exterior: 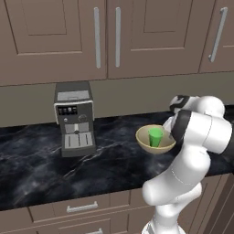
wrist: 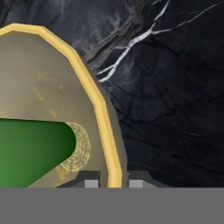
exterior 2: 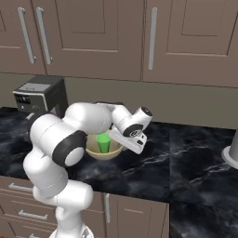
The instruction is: Place the cup inside the bowl on the dining table and move the bowl to any counter.
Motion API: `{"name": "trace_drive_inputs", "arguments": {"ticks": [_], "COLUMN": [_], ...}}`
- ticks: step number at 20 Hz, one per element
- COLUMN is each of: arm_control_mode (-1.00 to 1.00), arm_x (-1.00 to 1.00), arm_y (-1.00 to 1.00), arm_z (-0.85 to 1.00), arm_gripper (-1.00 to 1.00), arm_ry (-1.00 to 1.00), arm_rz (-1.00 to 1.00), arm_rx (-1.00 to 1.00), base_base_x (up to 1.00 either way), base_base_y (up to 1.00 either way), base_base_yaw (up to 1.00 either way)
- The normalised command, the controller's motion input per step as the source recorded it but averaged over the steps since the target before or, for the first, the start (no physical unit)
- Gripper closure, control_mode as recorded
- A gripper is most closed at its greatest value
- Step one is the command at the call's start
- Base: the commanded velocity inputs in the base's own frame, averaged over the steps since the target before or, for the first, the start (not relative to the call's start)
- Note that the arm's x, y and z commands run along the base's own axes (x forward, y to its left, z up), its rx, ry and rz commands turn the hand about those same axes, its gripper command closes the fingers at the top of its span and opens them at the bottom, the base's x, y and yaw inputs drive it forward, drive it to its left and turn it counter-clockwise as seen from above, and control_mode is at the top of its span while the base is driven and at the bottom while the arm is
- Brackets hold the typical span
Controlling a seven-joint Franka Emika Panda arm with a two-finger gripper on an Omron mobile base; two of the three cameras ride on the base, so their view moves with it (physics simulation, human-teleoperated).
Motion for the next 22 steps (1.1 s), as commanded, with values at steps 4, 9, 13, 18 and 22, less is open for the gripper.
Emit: {"name": "trace_drive_inputs", "arguments": {"ticks": [4,9,13,18,22], "arm_control_mode": [-1.00,-1.00,-1.00,-1.00,-1.00], "arm_x": [0.11,0.00,0.00,0.00,0.00], "arm_y": [0.00,0.00,0.00,0.00,0.00], "arm_z": [-0.14,0.00,0.00,0.00,0.00], "arm_gripper": [1.00,1.00,1.00,-1.00,-1.00], "arm_ry": [0.00,0.00,0.00,0.00,0.00], "arm_rz": [0.00,0.00,0.00,0.00,0.00], "arm_rx": [-0.03,0.00,0.00,0.00,0.00], "base_base_x": [0.00,0.00,0.00,0.00,0.00], "base_base_y": [0.00,0.00,0.00,0.00,0.00], "base_base_yaw": [0.00,0.00,0.00,0.00,0.00]}}
